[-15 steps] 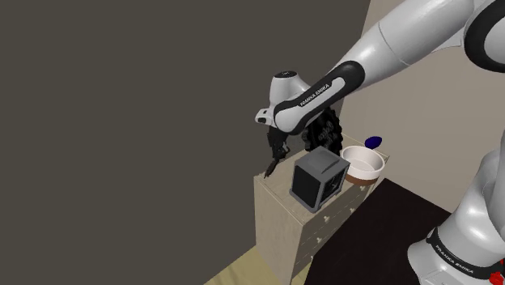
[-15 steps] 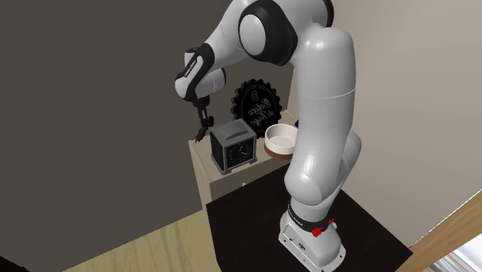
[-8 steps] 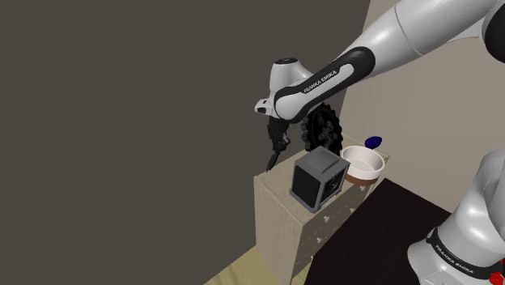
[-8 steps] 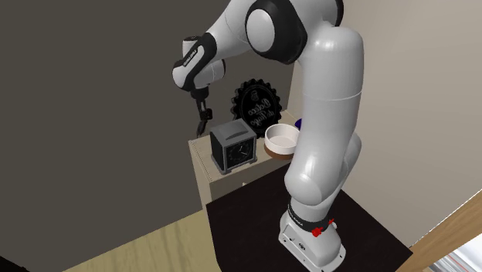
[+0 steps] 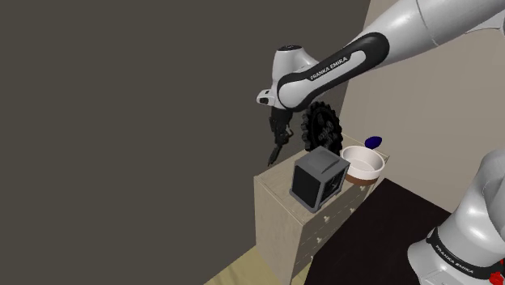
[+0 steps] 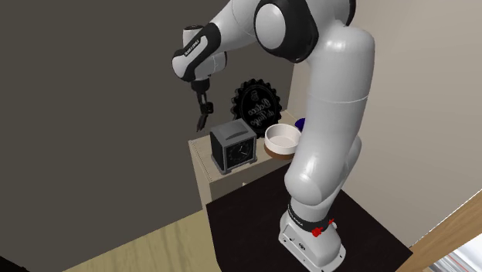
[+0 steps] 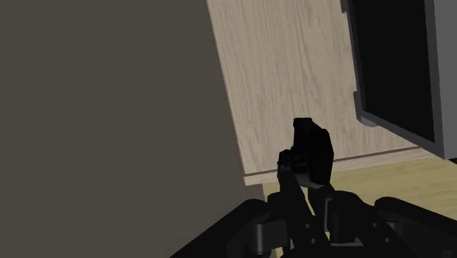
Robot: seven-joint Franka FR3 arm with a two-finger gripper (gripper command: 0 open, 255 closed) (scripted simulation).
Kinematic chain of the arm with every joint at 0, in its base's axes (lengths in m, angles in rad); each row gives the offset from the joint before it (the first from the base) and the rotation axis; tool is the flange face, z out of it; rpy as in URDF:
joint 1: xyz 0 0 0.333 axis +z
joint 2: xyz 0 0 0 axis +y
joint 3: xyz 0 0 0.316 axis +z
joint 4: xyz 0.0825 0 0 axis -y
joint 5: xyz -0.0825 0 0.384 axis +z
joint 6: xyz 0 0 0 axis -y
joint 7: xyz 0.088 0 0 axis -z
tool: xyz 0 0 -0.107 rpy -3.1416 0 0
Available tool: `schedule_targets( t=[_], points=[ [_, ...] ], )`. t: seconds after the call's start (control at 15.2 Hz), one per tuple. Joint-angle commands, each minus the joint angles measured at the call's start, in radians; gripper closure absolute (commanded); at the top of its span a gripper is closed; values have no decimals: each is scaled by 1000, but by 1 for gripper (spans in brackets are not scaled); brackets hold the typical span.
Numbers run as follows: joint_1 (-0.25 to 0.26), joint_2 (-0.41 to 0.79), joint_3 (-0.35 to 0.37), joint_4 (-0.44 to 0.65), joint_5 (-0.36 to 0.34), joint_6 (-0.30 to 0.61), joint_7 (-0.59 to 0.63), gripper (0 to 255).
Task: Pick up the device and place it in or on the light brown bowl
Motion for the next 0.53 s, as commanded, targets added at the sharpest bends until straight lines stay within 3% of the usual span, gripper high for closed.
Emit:
schedule_targets(
  t=[0.0,0.46],
  points=[
    [-13,-42,-11,-47,-2,5,-22,255],
    [-80,-217,-76,-248,-26,33,-140,255]
  ],
)
